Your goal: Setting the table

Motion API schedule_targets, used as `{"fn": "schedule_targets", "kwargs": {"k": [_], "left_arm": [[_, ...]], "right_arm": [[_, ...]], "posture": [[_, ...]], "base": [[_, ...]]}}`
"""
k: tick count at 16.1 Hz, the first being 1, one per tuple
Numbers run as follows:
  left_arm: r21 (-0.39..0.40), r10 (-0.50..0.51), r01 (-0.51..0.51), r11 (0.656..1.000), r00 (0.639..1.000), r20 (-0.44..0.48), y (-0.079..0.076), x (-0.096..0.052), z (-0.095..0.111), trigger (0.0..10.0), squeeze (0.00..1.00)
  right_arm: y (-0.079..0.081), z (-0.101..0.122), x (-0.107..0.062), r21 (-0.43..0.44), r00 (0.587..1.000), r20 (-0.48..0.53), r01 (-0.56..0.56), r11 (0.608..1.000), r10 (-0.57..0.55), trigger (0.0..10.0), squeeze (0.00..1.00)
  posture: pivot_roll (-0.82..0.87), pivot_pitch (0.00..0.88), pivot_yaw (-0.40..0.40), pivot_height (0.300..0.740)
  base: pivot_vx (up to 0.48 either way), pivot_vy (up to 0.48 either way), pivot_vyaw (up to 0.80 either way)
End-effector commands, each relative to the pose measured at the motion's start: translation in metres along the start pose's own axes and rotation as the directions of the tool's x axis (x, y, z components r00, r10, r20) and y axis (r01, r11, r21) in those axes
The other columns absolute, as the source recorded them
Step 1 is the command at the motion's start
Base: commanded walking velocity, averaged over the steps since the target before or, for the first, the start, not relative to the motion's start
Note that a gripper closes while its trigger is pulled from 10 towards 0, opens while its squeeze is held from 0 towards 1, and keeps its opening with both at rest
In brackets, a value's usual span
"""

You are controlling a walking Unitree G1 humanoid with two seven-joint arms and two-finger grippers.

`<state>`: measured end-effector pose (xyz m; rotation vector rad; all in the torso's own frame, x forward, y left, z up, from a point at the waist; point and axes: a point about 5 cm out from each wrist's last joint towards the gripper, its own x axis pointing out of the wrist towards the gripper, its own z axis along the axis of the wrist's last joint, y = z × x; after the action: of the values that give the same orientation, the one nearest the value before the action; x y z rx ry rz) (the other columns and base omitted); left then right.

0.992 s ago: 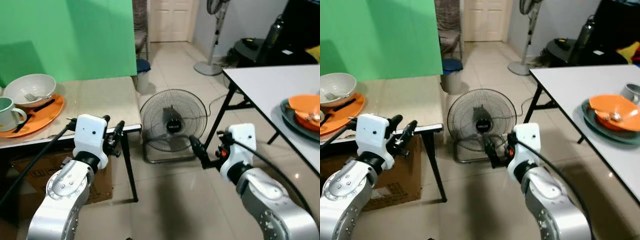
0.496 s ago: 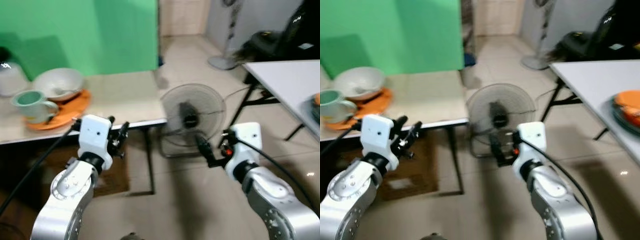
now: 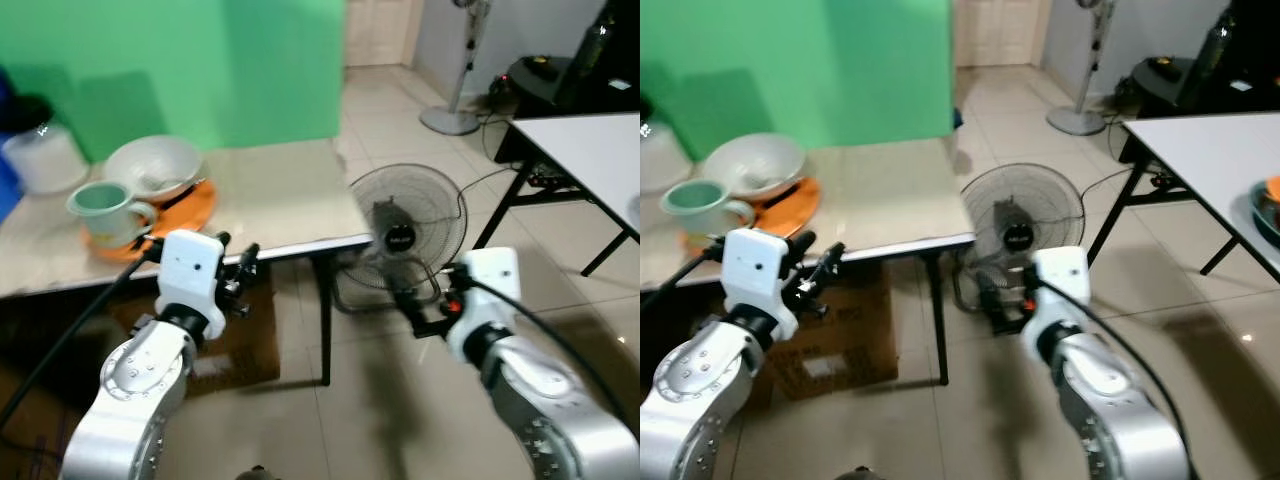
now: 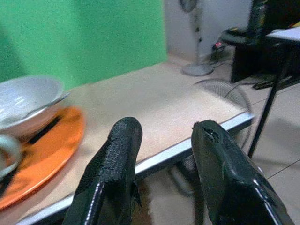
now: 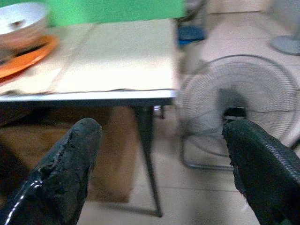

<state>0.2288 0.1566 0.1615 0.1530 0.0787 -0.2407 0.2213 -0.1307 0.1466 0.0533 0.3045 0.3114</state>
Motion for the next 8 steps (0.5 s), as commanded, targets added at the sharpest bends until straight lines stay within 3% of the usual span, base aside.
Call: {"fn": "schedule_targets", "kwargs": {"k": [1, 3, 5, 8], "left_arm": [[0.007, 0.004, -0.004, 1.000, 1.000, 0.008, 0.0006, 0.0005, 0.0026, 10.0, 0.00], [0.007, 0.004, -0.004, 1.000, 1.000, 0.008, 0.0004, 0.0005, 0.0026, 10.0, 0.00], [-0.008, 0.007, -0.007, 1.000, 0.999, 0.039, -0.0002, 0.0003, 0.0055, 10.0, 0.00], [-0.001, 0.015, -0.015, 1.000, 0.998, 0.053, 0.0003, 0.0005, 0.0082, 10.0, 0.00]], "right_arm": [[-0.0018, 0.0024, -0.0002, -0.006, 1.000, 0.005, 0.007, 1.000, -0.007, 10.0, 1.00], [-0.0021, 0.0025, -0.0003, -0.007, 1.000, 0.005, 0.006, 1.000, -0.006, 10.0, 1.00], [-0.0026, 0.0027, -0.0002, -0.016, 1.000, 0.005, 0.003, 1.000, -0.003, 10.0, 1.00], [-0.0019, 0.0031, 0.0008, -0.013, 1.000, 0.006, -0.015, 1.000, 0.016, 10.0, 1.00]], "posture": [[0.13, 0.000, -0.001, 0.740], [0.13, 0.000, -0.001, 0.740], [0.13, 0.000, -0.003, 0.740], [0.14, 0.000, -0.009, 0.740]], "base": [[0.000, 0.300, 0.00], [0.000, 0.296, 0.00], [0.000, 0.000, 0.00], [0.000, 0.000, 0.73]]}}
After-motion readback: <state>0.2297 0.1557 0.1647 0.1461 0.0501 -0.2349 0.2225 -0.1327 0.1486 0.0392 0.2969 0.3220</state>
